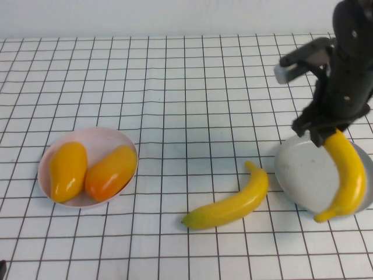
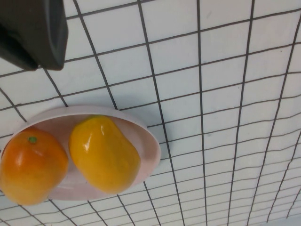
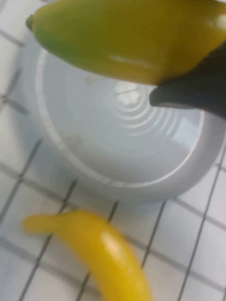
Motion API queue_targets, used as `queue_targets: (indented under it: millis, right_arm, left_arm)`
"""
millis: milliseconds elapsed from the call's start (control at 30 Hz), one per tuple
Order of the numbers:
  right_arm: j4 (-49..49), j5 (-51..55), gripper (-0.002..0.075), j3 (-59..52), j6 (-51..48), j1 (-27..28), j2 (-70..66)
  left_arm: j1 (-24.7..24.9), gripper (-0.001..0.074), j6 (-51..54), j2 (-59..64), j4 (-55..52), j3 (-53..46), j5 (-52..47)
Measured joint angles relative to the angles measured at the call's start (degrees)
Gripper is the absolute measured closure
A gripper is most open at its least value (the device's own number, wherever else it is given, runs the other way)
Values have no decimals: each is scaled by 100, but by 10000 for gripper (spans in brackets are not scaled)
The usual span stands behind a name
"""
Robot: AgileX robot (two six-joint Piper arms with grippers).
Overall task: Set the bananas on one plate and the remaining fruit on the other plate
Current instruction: Put another type of fruit in the right plate
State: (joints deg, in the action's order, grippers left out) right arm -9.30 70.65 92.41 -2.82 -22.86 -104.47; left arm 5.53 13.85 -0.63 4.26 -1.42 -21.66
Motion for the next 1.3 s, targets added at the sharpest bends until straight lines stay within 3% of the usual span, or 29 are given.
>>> queue_targets:
  millis: [267,467,667,767,867,967,1100,1300]
  right_arm:
    - [-93,-239,407,-832,-719,814,82]
    - [34,-1209,407,-845,-1159,852,-2]
    - [-56,-1471,407,-701,-1231,852,-618]
    - [-98,-1532,360,-576,-1231,852,-939]
    - [-127,-1467,286,-383,-1157,852,-1125]
    - [-111,-1118,265,-73,-806,852,-1150]
    - [345,-354,288,532,-564,860,-1150]
    - [1548,-106,344,966,-814,630,-991]
  left_arm:
    - [0,738,0,0,0,0,0]
    - [0,738,0,0,0,0,0]
    - [0,738,0,0,0,0,0]
    - [0,738,0,0,0,0,0]
    - [0,738,0,0,0,0,0]
    - [0,738,0,0,0,0,0]
    - [0,738,0,0,0,0,0]
    - [0,738,0,0,0,0,0]
